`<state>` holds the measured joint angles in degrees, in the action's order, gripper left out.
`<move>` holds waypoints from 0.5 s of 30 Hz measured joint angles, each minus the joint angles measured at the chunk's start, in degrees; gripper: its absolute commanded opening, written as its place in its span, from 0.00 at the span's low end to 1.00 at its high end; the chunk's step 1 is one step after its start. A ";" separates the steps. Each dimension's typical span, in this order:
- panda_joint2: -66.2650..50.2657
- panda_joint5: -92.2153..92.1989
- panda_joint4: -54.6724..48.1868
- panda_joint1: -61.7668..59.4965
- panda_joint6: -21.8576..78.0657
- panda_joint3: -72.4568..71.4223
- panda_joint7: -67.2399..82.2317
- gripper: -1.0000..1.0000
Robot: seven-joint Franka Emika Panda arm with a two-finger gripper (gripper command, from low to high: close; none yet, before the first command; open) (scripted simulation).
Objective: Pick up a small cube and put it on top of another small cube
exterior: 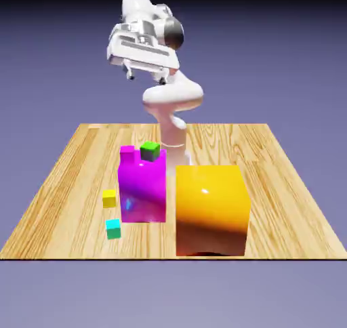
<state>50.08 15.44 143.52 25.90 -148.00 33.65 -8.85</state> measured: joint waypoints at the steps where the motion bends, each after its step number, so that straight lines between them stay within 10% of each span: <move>1: 1.07 0.95 -1.08 1.56 1.60 2.08 2.07 0.50; 15: 16.12 14.29 -16.18 23.34 24.07 31.15 31.11 0.50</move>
<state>66.20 29.72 127.34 49.24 -123.93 64.80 22.26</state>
